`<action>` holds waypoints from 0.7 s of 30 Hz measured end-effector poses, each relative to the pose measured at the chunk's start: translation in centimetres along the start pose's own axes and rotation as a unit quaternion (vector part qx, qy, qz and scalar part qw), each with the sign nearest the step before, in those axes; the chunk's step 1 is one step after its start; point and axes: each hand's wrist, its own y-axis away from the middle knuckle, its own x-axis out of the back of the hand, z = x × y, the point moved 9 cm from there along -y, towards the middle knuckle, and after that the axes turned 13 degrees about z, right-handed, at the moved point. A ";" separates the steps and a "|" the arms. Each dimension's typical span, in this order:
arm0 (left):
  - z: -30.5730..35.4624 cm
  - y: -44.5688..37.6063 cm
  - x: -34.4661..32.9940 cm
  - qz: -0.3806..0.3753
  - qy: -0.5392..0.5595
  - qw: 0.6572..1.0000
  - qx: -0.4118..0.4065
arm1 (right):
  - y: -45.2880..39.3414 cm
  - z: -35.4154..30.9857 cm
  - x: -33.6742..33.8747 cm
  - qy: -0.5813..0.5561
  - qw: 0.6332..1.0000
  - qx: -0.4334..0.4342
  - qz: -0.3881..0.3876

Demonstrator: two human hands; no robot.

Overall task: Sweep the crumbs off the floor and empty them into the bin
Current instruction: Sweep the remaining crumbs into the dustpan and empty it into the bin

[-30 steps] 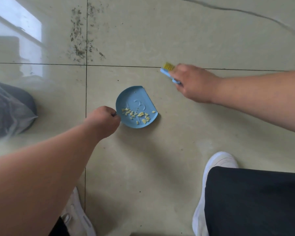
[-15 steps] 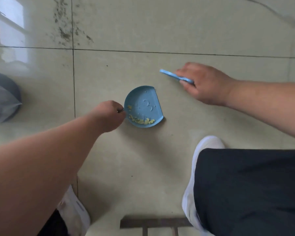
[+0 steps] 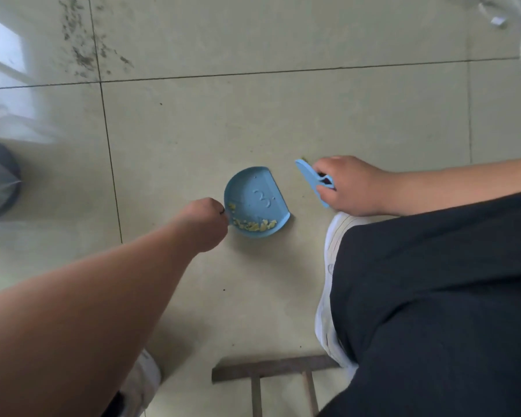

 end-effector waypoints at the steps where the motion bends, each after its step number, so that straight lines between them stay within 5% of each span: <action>1: 0.5 -0.1 -0.3 -0.004 0.002 1.000 -0.001 | -0.4 -0.2 -0.4 -0.010 1.000 -0.006 -0.012; 5: 2.8 -0.7 -0.7 -0.012 0.025 1.000 -0.011 | -2.6 -1.9 -0.6 -0.059 0.997 -0.021 -0.035; 11: 5.0 -1.7 1.9 -0.027 0.151 0.988 -0.012 | -6.5 -2.5 6.7 -0.142 0.985 -0.098 0.030; 21: 9.1 2.1 20.4 0.035 0.196 0.975 -0.095 | -5.5 -8.4 23.3 -0.174 0.974 -0.082 0.123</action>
